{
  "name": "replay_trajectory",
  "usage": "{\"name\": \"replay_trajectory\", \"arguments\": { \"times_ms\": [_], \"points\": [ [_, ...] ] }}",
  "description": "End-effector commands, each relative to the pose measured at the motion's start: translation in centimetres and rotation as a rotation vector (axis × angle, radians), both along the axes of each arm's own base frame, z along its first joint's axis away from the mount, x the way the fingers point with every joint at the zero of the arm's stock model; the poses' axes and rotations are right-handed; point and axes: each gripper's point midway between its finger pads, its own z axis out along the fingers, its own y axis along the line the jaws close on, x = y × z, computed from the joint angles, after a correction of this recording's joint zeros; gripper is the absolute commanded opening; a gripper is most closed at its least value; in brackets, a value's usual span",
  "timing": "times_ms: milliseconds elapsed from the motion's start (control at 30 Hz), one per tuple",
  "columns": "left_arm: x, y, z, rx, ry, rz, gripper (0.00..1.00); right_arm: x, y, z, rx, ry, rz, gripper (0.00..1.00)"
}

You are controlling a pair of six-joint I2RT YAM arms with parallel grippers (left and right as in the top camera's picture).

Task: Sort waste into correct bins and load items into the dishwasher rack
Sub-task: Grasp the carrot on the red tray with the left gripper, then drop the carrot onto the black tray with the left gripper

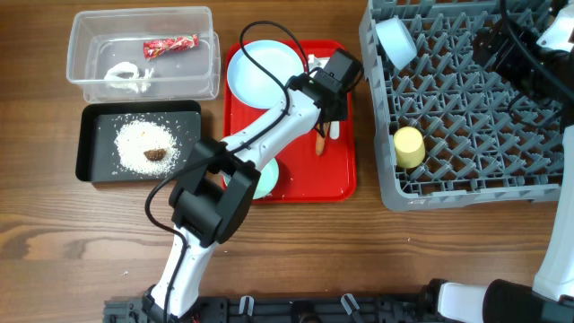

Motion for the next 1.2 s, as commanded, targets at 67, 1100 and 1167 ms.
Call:
{"name": "replay_trajectory", "arguments": {
  "times_ms": [67, 1100, 1167],
  "points": [
    [-0.7, -0.3, -3.6, -0.008, 0.086, 0.005, 0.54, 0.2, -0.4, -0.5, -0.023, 0.016, -0.002, 1.00],
    [-9.0, 40.2, 6.1, 0.075, 0.314, 1.102, 0.04, 0.2, -0.4, -0.5, -0.028, 0.015, 0.003, 1.00],
    [-9.6, 40.2, 2.2, 0.069, 0.310, 1.125, 0.06, 0.2, -0.4, -0.5, -0.028, 0.015, 0.004, 1.00]
  ]
}}
